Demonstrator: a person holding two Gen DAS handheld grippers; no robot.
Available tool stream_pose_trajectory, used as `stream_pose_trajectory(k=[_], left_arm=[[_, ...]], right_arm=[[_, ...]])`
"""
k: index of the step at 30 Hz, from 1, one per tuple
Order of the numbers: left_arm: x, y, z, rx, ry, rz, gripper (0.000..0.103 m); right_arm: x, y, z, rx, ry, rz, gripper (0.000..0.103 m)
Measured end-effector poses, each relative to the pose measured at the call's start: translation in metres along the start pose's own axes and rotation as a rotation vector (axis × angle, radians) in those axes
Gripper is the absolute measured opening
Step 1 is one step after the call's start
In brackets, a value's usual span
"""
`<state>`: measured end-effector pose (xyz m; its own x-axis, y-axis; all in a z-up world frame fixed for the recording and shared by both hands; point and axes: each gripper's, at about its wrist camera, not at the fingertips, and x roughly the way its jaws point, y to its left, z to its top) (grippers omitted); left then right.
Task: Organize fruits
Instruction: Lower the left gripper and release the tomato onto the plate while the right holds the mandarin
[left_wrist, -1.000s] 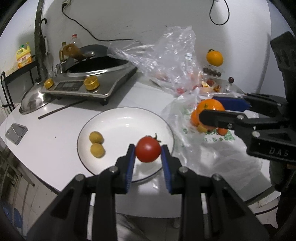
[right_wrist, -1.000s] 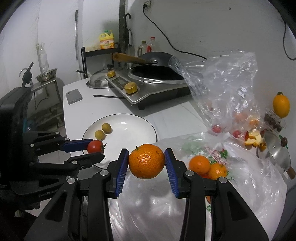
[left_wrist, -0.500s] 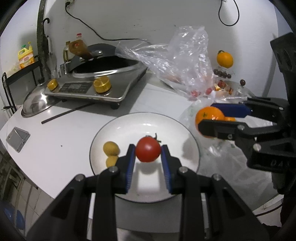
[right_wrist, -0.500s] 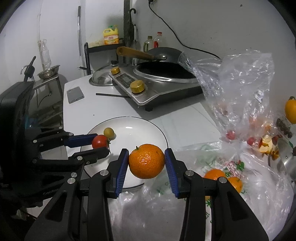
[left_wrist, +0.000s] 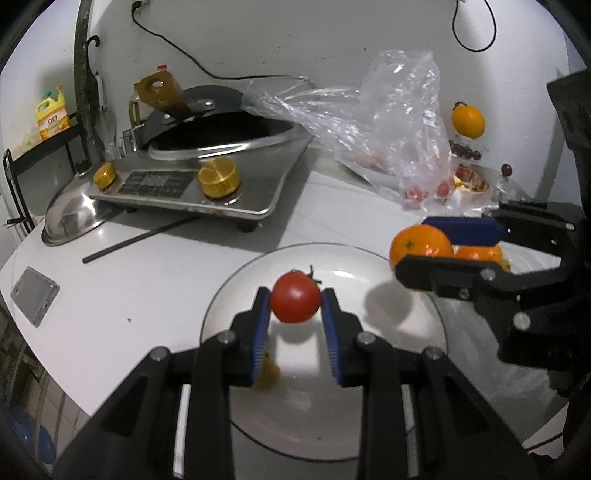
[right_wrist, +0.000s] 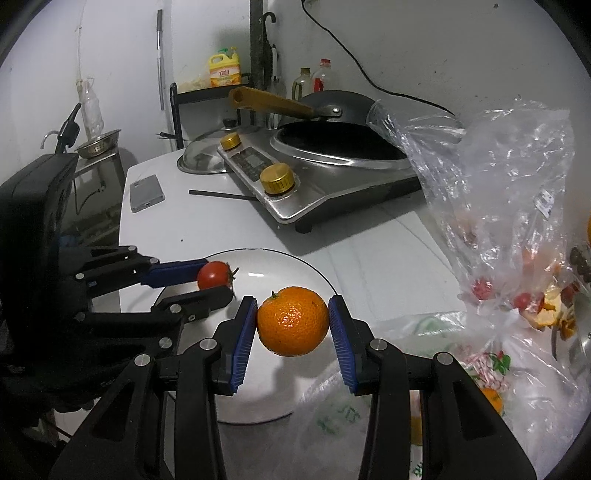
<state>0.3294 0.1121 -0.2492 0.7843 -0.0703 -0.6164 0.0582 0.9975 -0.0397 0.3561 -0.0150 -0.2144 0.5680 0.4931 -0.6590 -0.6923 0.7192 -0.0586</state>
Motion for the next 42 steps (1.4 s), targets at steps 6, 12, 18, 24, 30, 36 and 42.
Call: stream_pose_trajectory(k=[6, 12, 18, 24, 30, 36, 42], left_arm=[[0.011, 0.011, 0.007, 0.000, -0.004, 0.017, 0.029], [0.021, 0.018, 0.012, 0.007, 0.000, 0.036, 0.029], [0.031, 0.024, 0.012, 0.005, 0.015, 0.068, 0.029], [0.040, 0.026, 0.009, 0.020, 0.041, 0.088, 0.029], [0.042, 0.025, 0.007, 0.036, 0.049, 0.085, 0.029], [0.043, 0.021, 0.004, 0.061, 0.066, 0.074, 0.029], [0.044, 0.019, -0.001, 0.075, 0.086, 0.086, 0.030]], right_arm=[[0.012, -0.003, 0.005, 0.007, 0.002, 0.008, 0.042], [0.020, -0.004, 0.008, 0.011, 0.002, 0.012, 0.042], [0.028, -0.007, 0.010, 0.022, 0.004, 0.014, 0.042], [0.034, -0.008, 0.010, 0.024, 0.009, 0.020, 0.042], [0.039, -0.011, 0.009, 0.031, 0.016, 0.021, 0.042], [0.038, -0.012, 0.008, 0.036, 0.016, 0.020, 0.042], [0.040, -0.012, 0.009, 0.036, 0.018, 0.019, 0.042]])
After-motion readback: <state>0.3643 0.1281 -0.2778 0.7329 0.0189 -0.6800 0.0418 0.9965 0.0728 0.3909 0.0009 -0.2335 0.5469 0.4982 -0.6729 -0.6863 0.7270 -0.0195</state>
